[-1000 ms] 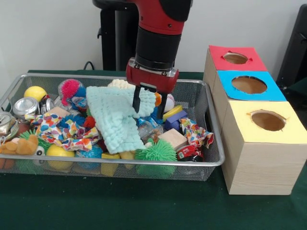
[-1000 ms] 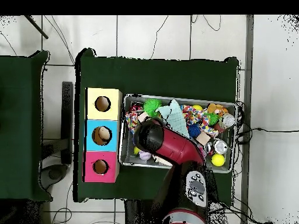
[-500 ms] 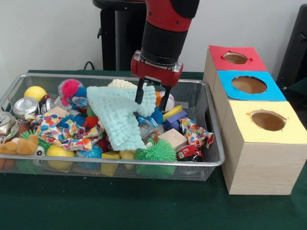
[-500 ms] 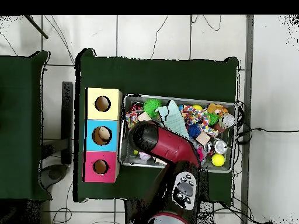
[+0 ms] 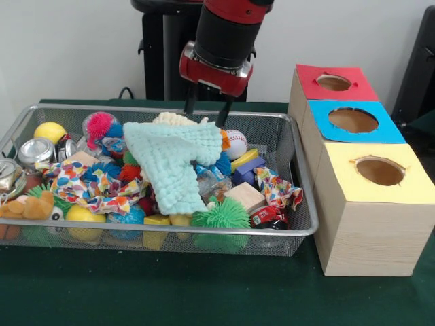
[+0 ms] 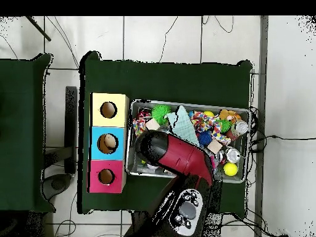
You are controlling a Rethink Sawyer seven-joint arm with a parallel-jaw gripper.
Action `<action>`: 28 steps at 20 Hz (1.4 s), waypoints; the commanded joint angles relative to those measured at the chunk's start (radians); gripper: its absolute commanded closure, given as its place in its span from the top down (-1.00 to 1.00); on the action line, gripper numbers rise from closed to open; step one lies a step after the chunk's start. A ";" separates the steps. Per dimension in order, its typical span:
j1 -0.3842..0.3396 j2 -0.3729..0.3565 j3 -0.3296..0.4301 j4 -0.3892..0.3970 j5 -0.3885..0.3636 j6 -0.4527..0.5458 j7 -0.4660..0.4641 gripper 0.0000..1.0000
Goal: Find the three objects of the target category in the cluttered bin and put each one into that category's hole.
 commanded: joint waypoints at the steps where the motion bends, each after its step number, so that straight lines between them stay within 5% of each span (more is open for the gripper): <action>1: -0.033 0.020 0.015 -0.024 -0.003 -0.052 0.234 1.00; 6: -0.100 0.045 0.122 0.008 0.039 -0.251 0.229 1.00; 16: -0.235 0.048 0.311 0.108 0.026 -0.492 0.241 1.00; 22: -0.219 0.046 0.302 0.113 0.044 -0.445 0.248 1.00; 28: -0.198 0.034 0.272 0.096 0.071 -0.252 0.240 1.00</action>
